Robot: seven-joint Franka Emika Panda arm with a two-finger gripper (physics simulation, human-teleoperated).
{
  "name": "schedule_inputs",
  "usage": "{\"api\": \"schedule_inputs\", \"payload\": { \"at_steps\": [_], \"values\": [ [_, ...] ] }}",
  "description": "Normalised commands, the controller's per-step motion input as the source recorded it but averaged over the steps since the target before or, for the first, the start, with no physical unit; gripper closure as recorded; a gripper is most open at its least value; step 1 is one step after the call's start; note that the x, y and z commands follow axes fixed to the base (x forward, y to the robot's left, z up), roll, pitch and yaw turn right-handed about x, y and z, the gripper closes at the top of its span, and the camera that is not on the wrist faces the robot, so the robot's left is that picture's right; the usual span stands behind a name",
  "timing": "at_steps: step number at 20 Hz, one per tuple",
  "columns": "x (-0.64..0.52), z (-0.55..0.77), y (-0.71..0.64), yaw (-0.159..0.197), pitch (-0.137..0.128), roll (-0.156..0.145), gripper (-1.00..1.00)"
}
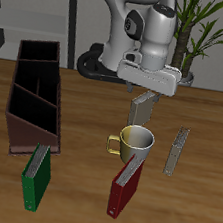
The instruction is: Place the right yellow book into the right desk caddy's back compartment
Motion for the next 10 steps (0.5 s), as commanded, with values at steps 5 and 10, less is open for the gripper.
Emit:
{"api": "schedule_inputs", "payload": {
  "at_steps": [5,10],
  "values": [
    [0.05,-0.10,-0.07,-0.004,-0.015,-0.024,-1.00],
    [-0.01,-0.11,-0.02,-0.006,-0.010,-0.010,-1.00]
  ]
}}
